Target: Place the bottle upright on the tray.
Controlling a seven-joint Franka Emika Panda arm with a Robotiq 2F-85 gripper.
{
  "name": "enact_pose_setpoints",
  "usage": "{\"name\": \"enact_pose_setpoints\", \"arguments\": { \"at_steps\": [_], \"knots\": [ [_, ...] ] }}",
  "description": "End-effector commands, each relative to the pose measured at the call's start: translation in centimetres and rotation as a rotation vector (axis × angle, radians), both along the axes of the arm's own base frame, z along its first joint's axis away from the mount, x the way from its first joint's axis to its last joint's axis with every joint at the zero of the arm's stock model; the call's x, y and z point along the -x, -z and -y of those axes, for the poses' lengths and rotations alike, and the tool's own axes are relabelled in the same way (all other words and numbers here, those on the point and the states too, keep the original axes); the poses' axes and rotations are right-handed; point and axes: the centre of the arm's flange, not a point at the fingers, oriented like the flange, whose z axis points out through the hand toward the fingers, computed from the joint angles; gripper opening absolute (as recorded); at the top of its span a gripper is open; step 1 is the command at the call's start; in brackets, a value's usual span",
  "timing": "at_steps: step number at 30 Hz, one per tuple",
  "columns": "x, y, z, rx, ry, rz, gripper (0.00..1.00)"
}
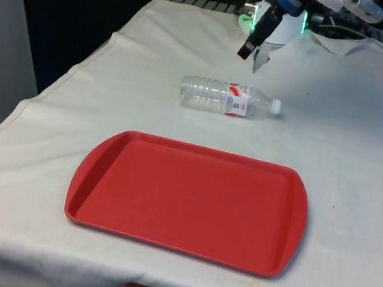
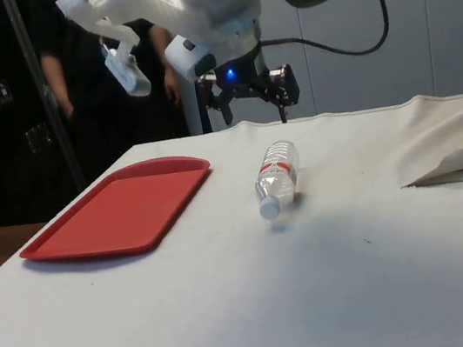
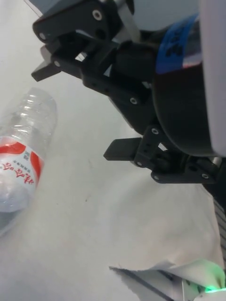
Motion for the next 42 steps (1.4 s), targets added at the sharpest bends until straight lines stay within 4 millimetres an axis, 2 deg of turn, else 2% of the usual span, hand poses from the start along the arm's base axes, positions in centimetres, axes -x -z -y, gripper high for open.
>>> {"name": "enact_pose_setpoints", "arguments": {
  "at_steps": [1, 23, 33, 39, 42],
  "knots": [
    [-0.1, 0.3, -0.3, 0.014, -0.013, 0.009, 1.00],
    [0.1, 4.0, -2.1, 0.085, -0.100, -0.037, 1.00],
    [0.2, 5.3, -3.6, 0.115, -0.131, -0.049, 1.00],
    [-0.2, 6.3, -5.1, 0.143, -0.146, -0.039, 1.00],
    [-0.3, 6.6, -5.2, 0.138, -0.144, -0.046, 1.00]
  ]
}}
